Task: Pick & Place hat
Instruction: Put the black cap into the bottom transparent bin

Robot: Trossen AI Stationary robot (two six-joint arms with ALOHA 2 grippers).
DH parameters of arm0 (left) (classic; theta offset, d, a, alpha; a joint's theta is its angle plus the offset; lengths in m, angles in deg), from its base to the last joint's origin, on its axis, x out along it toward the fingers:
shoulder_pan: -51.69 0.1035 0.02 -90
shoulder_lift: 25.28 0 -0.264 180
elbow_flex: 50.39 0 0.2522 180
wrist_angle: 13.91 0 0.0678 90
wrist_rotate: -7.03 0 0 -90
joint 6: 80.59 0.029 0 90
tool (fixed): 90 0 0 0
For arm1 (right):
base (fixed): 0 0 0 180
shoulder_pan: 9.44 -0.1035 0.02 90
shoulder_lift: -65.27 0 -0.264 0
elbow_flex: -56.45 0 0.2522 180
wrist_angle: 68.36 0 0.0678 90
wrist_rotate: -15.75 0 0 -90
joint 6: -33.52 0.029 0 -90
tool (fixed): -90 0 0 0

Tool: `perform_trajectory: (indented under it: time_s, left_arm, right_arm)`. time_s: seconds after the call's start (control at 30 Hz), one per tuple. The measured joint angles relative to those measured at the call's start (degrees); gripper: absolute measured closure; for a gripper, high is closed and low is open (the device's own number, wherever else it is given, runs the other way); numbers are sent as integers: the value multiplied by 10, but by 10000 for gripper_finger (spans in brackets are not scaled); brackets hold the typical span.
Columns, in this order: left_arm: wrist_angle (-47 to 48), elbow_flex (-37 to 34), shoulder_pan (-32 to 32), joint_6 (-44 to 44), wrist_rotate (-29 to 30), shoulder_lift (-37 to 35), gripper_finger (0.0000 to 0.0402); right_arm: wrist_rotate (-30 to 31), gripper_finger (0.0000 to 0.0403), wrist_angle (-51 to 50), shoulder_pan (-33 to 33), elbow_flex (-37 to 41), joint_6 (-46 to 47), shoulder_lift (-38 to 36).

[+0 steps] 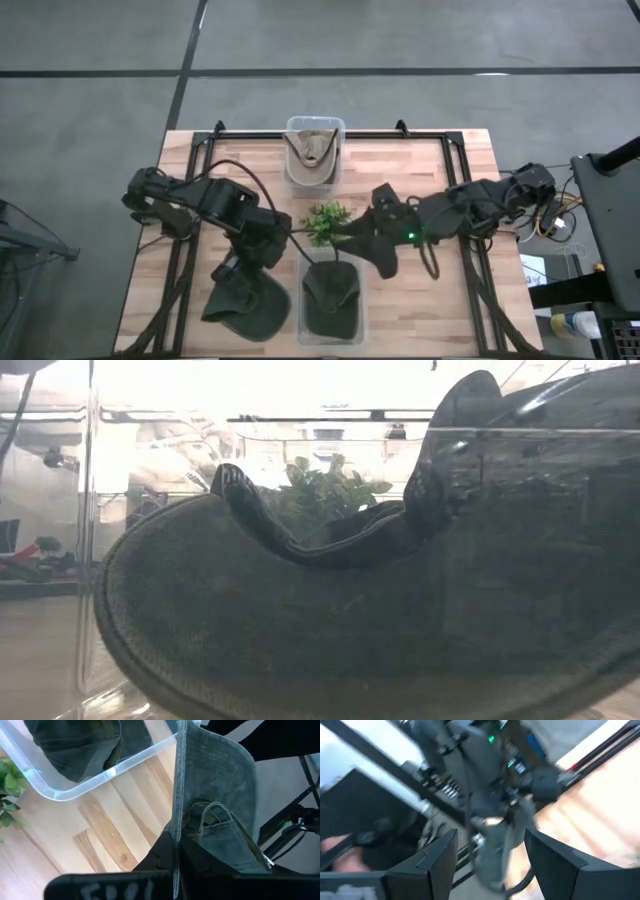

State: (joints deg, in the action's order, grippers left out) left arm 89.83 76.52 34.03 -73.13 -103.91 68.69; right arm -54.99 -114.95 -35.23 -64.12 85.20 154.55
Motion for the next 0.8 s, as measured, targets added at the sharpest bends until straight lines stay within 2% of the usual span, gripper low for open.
perform_trajectory:
  time_s: [0.2, 0.43, 0.67, 0.8]
  left_arm:
    - [0, 0, 28, 2, 1, -15, 397]
    - [1, 0, 60, -2, 1, -26, 397]
    - [0, 0, 66, 2, -1, -18, 397]
    - [1, 0, 66, 2, -3, -17, 397]
  right_arm:
    - [-61, 179, -38, -34, 3, 47, 11]
    - [-60, 179, -58, -54, 3, 114, 57]
    - [-57, 179, -55, 4, 3, 130, 123]
    - [-63, 179, -17, 29, -10, 107, 157]
